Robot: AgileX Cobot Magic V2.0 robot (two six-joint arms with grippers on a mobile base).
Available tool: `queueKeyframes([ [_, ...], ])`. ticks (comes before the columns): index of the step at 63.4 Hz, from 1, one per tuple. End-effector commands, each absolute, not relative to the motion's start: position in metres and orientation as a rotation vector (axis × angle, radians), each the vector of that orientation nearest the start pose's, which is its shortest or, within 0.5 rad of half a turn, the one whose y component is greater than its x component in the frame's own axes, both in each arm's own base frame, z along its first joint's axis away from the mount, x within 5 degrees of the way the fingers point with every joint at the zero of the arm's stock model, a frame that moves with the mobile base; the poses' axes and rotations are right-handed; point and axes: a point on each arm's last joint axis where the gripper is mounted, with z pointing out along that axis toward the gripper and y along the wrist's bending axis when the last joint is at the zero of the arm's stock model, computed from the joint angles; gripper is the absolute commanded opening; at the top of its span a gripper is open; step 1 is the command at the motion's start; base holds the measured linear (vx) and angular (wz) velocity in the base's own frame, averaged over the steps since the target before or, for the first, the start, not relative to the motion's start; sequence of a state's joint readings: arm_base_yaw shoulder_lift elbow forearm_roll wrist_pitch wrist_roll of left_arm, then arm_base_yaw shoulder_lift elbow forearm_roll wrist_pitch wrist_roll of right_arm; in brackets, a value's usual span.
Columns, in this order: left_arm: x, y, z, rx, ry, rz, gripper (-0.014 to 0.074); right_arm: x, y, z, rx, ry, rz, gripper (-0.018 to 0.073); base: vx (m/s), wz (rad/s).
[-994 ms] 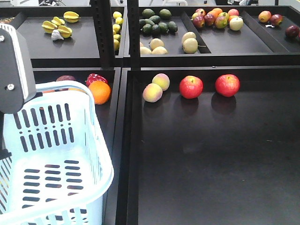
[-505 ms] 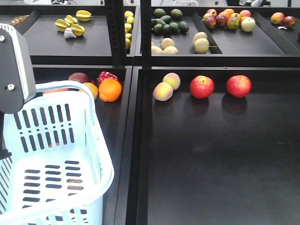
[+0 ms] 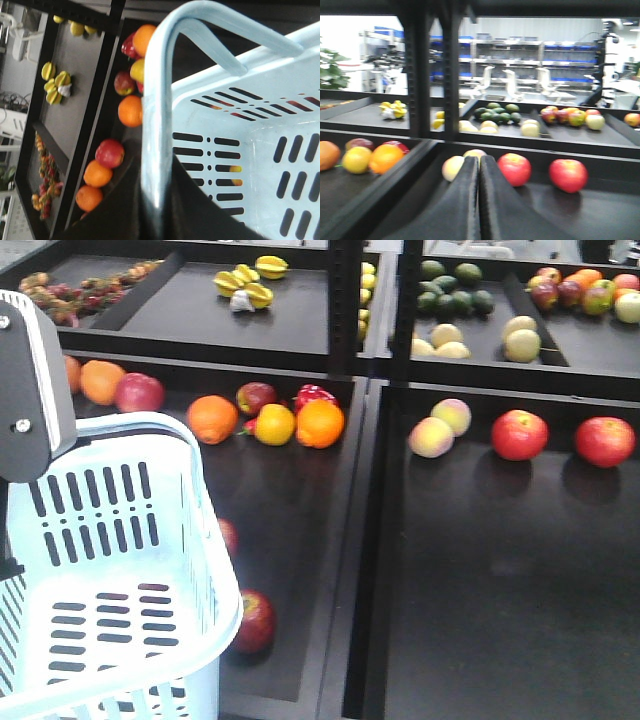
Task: Pick three apples into basket with both arms
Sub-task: 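Drive the base away from the table while holding the basket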
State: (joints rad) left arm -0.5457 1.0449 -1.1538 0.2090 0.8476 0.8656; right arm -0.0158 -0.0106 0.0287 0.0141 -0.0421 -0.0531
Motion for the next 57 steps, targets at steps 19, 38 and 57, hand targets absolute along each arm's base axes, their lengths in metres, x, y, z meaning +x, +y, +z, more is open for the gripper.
queueKeyframes([
  [19, 0.181, -0.0943, 0.422, 1.415, 1.571, 0.433, -0.0007, 0.0553, -0.0012, 0.2095, -0.017, 1.397, -0.056, -0.0007, -0.05, 0.4],
  [38, 0.181, -0.0943, 0.422, 1.415, 1.571, 0.433, -0.0007, 0.0553, -0.0012, 0.2095, -0.017, 1.397, -0.056, -0.0007, -0.06, 0.41],
  [57, 0.181, -0.0943, 0.422, 1.415, 1.571, 0.433, -0.0007, 0.0553, -0.0012, 0.2095, -0.017, 1.397, -0.056, -0.0007, -0.07, 0.47],
])
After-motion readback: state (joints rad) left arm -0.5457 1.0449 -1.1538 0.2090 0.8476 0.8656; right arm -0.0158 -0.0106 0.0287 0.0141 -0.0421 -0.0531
